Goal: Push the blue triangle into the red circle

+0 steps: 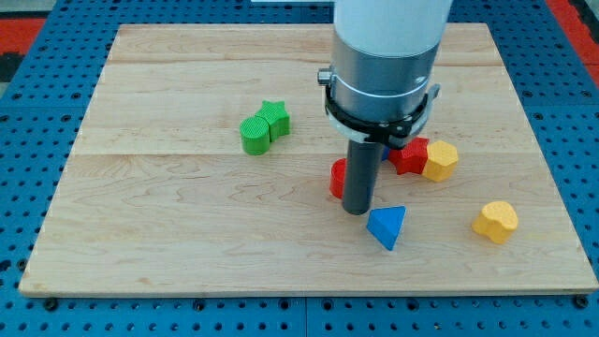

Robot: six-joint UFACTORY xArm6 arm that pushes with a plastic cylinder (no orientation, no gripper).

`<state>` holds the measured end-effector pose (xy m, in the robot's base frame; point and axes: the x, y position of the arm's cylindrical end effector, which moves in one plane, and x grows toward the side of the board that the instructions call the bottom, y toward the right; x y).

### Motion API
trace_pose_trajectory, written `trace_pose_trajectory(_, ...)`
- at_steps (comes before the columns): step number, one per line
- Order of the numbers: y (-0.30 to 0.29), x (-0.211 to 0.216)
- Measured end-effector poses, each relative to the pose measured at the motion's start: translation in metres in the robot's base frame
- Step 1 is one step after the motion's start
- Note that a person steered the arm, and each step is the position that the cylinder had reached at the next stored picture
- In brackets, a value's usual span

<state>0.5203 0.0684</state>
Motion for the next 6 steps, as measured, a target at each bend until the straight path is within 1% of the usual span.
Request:
trace_pose_trajectory(1,0.050,-0.006)
trace_pose_trajectory(2,0.078,0.004)
trace_pose_trajectory(3,0.076,0.043)
trace_pose_trajectory(4,0.032,0.053)
trace_pose_trajectory(5,-0.032,0.026)
trace_pose_trajectory(6,-0.027,0.026)
